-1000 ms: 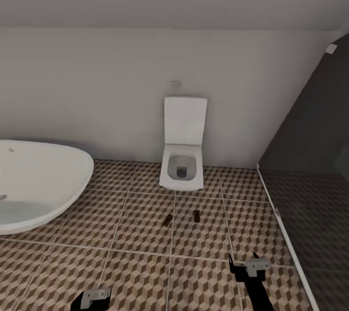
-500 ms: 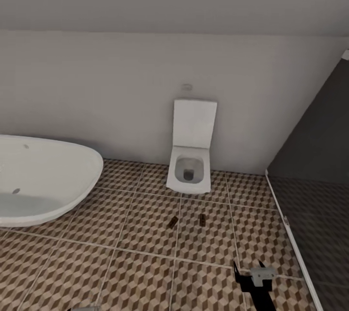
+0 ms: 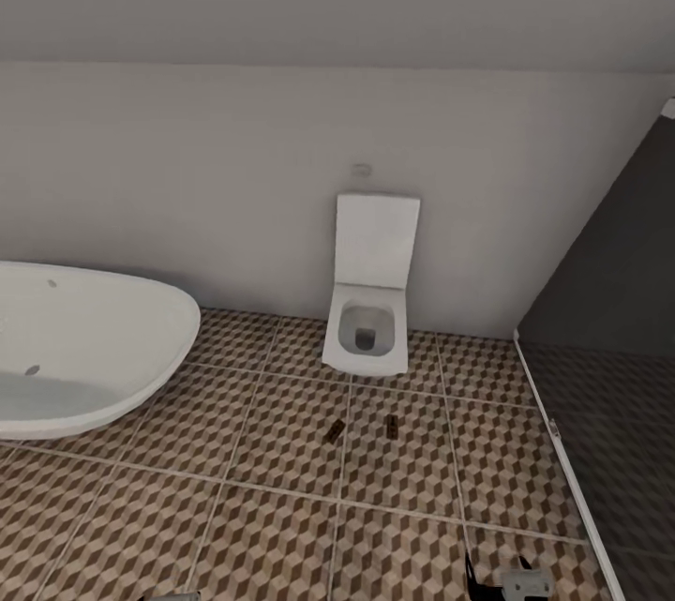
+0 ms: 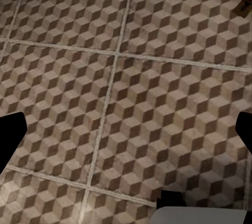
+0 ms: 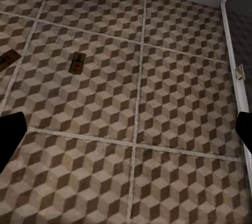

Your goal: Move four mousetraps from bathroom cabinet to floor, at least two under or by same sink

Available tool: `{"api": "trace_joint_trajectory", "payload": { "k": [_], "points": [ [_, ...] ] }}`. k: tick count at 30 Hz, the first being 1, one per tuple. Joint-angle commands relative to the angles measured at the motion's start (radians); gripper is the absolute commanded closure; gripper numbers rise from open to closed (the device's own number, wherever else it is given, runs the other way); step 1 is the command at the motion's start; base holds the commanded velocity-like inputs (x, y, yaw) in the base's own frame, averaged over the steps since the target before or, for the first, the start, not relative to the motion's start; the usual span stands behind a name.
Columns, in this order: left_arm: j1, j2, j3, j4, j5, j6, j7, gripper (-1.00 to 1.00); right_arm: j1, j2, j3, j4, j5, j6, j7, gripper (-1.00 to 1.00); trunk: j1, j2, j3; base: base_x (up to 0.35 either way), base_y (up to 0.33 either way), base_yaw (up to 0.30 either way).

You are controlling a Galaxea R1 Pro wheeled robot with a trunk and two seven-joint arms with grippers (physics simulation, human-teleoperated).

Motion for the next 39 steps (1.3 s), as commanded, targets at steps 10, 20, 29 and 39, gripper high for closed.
{"api": "trace_joint_trajectory", "payload": {
  "k": [10, 20, 29, 39],
  "points": [
    [-0.001, -0.016, -0.008, 0.003, -0.001, -0.003, 0.010, -1.00, 0.034, 0.025, 0.008, 0.000, -0.035, -0.001, -0.007, -1.00, 0.001, -0.002, 0.004, 0.000, 0.000, 0.000],
    [-0.001, -0.027, -0.008, 0.004, -0.001, -0.002, 0.010, -1.00, 0.062, 0.074, 0.008, 0.000, -0.048, 0.001, -0.007, -1.00, 0.001, -0.002, 0.009, 0.000, 0.000, 0.000],
    [-0.001, -0.029, -0.007, 0.005, -0.001, -0.002, 0.010, -1.00, 0.066, 0.077, 0.008, 0.000, -0.048, 0.001, -0.007, -1.00, 0.001, -0.002, 0.015, 0.000, 0.000, 0.017],
    [-0.001, -0.029, -0.007, 0.005, -0.001, -0.002, 0.010, -1.00, 0.066, 0.077, 0.008, 0.000, -0.048, 0.001, -0.007, -1.00, 0.001, -0.002, 0.019, 0.000, 0.000, 0.003]
  ]
}}
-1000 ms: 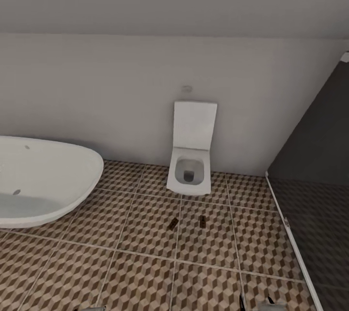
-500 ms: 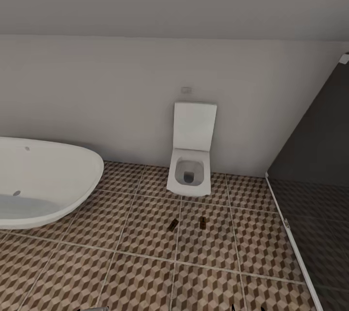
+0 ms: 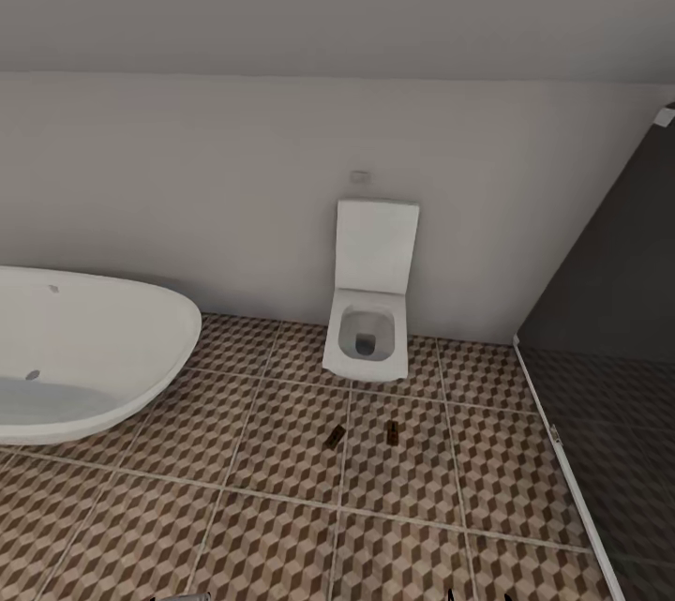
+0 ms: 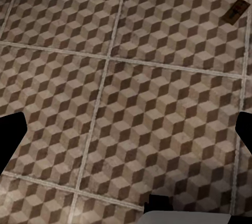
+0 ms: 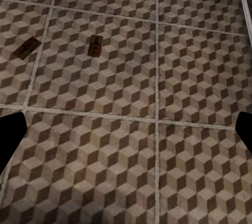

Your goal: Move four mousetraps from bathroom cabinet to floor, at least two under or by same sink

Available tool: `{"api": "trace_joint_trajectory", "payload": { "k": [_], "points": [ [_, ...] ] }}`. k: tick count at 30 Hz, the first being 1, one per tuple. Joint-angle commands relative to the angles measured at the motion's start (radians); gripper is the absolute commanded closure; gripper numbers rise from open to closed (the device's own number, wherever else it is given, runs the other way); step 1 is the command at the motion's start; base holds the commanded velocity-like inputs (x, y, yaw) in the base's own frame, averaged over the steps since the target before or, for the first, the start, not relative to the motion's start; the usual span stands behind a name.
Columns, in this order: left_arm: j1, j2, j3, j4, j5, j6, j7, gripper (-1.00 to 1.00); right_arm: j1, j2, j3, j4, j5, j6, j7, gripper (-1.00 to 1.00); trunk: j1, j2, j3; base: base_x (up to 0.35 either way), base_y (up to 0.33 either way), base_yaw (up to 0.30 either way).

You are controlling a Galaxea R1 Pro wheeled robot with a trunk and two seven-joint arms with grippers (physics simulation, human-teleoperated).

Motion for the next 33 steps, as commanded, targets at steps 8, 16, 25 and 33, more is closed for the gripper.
{"api": "trace_joint_trajectory", "payload": {
  "k": [8, 16, 25, 33],
  "points": [
    [-0.001, -0.001, -0.009, 0.003, -0.001, -0.005, 0.007, -1.00, -0.001, 0.000, 0.009, 0.001, -0.004, -0.002, -0.004, -1.00, 0.001, -0.002, 0.003, 0.000, 0.000, -0.132],
    [-0.001, -0.001, -0.009, 0.003, -0.001, -0.005, 0.007, -1.00, -0.001, 0.000, 0.009, 0.001, -0.004, -0.001, -0.004, -1.00, 0.001, -0.002, 0.011, 0.000, 0.000, -0.228],
    [-0.001, -0.001, -0.009, 0.003, -0.001, -0.005, 0.007, -1.00, -0.001, 0.002, 0.009, 0.001, -0.004, 0.001, -0.005, -1.00, 0.001, -0.002, 0.020, 0.000, 0.000, -0.217],
    [-0.001, -0.001, -0.008, 0.003, -0.001, -0.005, 0.007, -1.00, -0.001, 0.002, 0.009, 0.000, -0.004, 0.023, -0.005, -1.00, 0.001, -0.002, 0.023, 0.000, 0.000, -0.076]
  ]
}}
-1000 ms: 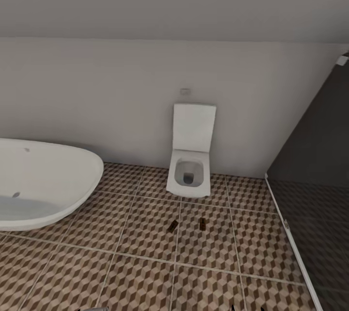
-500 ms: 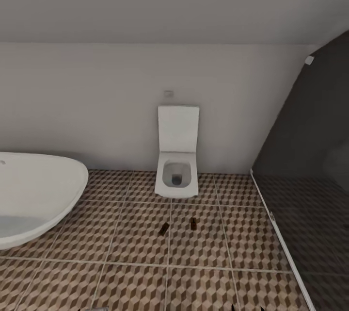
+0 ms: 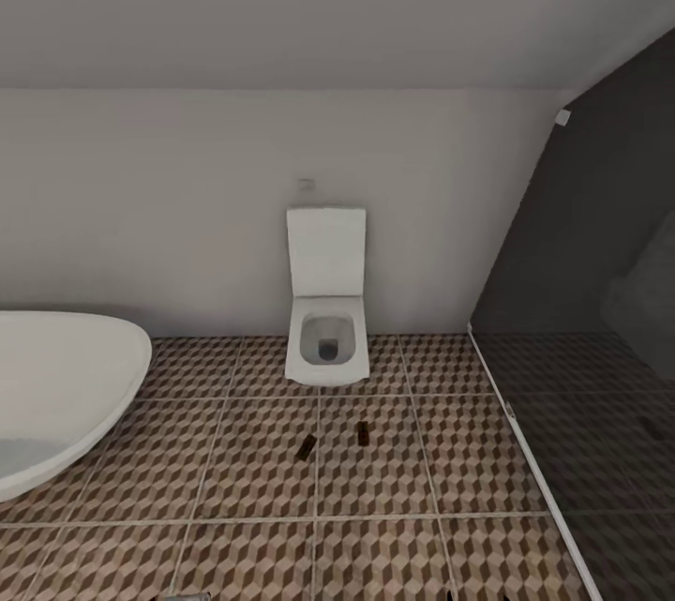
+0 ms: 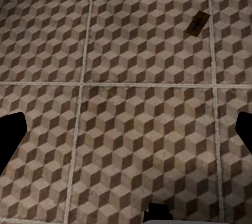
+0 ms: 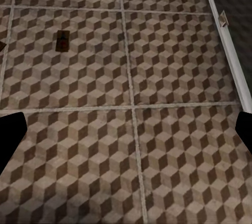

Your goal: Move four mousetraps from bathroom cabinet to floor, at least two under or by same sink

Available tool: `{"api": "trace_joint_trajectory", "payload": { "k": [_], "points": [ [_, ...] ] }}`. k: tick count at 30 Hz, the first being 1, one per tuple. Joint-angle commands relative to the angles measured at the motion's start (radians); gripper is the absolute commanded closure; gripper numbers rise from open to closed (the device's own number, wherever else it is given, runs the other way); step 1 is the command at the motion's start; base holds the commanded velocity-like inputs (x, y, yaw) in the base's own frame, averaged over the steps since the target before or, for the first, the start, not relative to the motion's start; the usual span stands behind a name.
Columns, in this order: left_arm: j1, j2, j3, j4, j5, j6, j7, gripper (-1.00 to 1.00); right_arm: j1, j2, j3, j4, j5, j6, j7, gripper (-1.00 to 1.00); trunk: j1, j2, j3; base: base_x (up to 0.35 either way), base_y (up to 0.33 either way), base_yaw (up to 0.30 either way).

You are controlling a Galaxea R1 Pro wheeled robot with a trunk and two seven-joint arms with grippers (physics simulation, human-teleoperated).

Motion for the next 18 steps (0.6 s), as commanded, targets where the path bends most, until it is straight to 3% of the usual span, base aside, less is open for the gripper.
{"api": "trace_joint_trajectory", "payload": {
  "k": [1, 18],
  "points": [
    [-0.001, -0.001, -0.009, 0.003, -0.001, -0.004, 0.007, -1.00, -0.001, 0.000, 0.009, 0.001, -0.004, -0.001, -0.006, -1.00, 0.001, -0.002, -0.002, 0.000, 0.000, -0.014],
    [0.005, -0.006, -0.009, 0.005, -0.001, -0.004, 0.004, -1.00, -0.001, -0.001, 0.010, 0.000, -0.003, 0.042, -0.004, -1.00, 0.001, -0.002, -0.001, 0.000, 0.000, -0.002]
  ]
}}
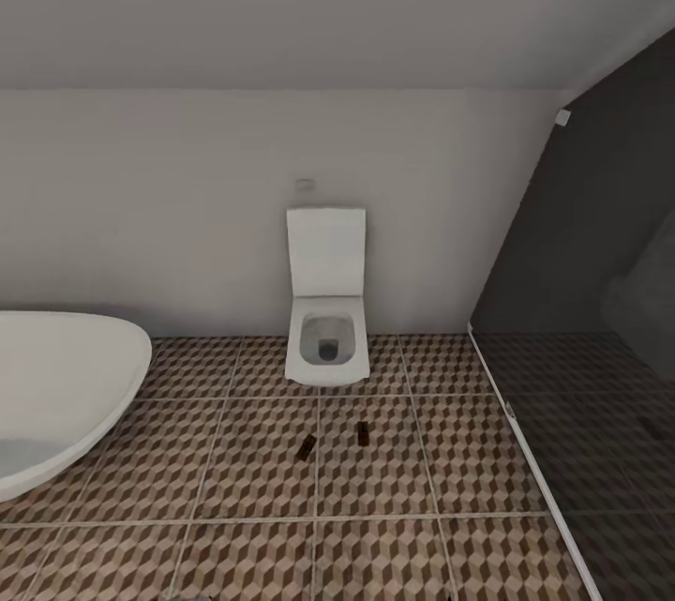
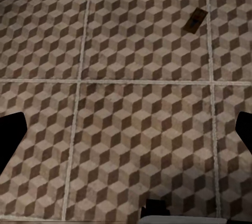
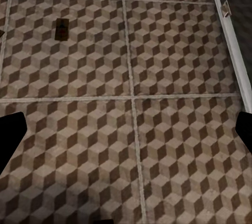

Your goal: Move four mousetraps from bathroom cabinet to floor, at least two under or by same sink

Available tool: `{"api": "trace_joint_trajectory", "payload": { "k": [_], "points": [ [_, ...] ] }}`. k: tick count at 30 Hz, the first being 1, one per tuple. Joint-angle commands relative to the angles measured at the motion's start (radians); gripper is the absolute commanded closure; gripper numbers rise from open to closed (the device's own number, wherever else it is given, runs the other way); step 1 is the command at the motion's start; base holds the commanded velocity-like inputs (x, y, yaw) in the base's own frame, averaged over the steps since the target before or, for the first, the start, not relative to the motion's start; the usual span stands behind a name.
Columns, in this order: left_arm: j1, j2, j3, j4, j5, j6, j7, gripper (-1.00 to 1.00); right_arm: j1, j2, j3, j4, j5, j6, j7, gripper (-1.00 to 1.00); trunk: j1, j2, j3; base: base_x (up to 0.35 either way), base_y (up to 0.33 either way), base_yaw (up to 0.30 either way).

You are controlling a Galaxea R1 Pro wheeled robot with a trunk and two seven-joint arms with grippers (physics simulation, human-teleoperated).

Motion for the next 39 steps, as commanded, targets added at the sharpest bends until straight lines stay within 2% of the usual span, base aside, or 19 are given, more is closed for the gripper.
{"api": "trace_joint_trajectory", "payload": {
  "k": [1, 16, 39],
  "points": [
    [0.001, 0.000, -0.009, 0.003, -0.001, -0.005, 0.007, -1.00, -0.001, 0.000, 0.009, 0.001, -0.004, -0.001, -0.006, -1.00, 0.001, -0.002, -0.002, 0.000, 0.000, 0.000],
    [0.013, -0.005, -0.010, 0.003, -0.001, -0.005, 0.006, -1.00, -0.001, 0.001, 0.009, 0.001, -0.004, 0.001, -0.003, -1.00, 0.001, -0.002, 0.000, 0.000, 0.000, 0.000],
    [0.012, -0.004, -0.009, 0.003, -0.001, -0.005, 0.006, -1.00, -0.001, 0.000, 0.009, 0.001, -0.004, 0.001, -0.002, -1.00, 0.001, -0.002, 0.034, 0.000, 0.000, 0.000]
  ]
}}
